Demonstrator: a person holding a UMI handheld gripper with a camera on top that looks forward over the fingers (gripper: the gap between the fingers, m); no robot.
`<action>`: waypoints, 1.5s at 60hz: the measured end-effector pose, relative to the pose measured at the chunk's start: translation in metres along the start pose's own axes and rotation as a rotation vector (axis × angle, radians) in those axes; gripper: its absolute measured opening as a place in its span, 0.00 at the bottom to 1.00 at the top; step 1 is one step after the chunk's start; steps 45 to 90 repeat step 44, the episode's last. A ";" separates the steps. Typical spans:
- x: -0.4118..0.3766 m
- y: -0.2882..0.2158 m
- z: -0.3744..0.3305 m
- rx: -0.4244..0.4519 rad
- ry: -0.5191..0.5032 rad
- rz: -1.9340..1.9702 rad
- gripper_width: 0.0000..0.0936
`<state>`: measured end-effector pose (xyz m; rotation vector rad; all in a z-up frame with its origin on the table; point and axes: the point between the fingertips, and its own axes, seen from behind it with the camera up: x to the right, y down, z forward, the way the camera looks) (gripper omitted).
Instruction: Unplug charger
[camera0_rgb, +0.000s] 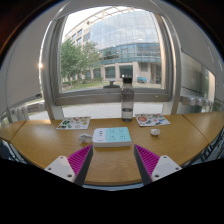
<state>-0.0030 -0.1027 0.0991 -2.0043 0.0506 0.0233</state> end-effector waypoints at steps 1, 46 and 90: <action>-0.003 0.002 -0.002 -0.004 -0.002 -0.007 0.88; -0.041 0.021 -0.022 -0.017 -0.046 -0.080 0.87; -0.041 0.021 -0.022 -0.017 -0.046 -0.080 0.87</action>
